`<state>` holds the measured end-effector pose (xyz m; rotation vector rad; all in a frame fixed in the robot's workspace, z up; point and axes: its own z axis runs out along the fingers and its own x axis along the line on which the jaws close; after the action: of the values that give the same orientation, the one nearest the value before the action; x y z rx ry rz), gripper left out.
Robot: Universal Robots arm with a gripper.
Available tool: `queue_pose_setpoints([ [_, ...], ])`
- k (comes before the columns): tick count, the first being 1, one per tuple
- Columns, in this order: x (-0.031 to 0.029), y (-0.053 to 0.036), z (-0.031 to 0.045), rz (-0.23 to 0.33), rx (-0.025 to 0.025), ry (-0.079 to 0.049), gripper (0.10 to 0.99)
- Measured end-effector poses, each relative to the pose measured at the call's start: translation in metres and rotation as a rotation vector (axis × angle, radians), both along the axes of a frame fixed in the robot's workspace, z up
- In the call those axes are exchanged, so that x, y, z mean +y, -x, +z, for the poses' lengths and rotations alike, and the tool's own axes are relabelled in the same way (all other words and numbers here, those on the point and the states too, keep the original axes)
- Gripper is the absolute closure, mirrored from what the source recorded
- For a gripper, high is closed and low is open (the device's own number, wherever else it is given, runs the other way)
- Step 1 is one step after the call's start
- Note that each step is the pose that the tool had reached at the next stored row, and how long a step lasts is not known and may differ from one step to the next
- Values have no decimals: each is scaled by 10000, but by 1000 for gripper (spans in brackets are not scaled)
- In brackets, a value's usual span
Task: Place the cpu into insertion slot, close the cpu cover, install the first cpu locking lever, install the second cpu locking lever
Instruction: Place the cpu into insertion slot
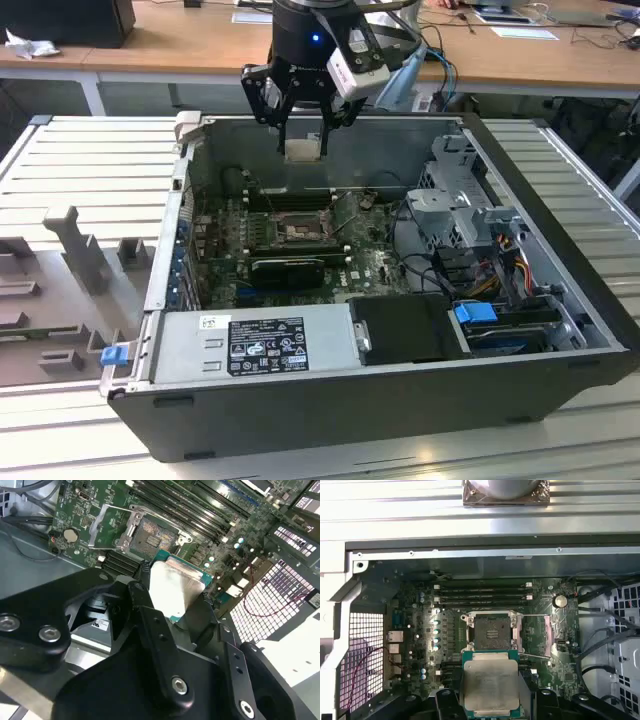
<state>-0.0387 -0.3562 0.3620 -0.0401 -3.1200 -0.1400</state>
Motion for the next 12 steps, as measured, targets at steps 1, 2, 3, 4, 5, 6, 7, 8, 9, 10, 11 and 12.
queue_pose_setpoints([
  [1,0,0,0,-159,1,0,557],
  [2,0,0,0,-281,0,0,557],
  [3,0,0,0,-338,0,0,557],
  [4,0,0,0,-373,0,0,557],
  [5,0,0,0,-403,0,-1,557],
  [6,0,0,0,-423,0,-1,557],
  [7,0,0,0,-442,0,-1,557],
  [8,0,0,0,-454,1,0,557],
  [9,0,0,-3,-457,4,1,557],
  [10,0,0,-10,-457,8,4,557],
  [11,0,0,-15,-457,10,11,557],
  [12,0,0,-20,-457,10,13,557],
])
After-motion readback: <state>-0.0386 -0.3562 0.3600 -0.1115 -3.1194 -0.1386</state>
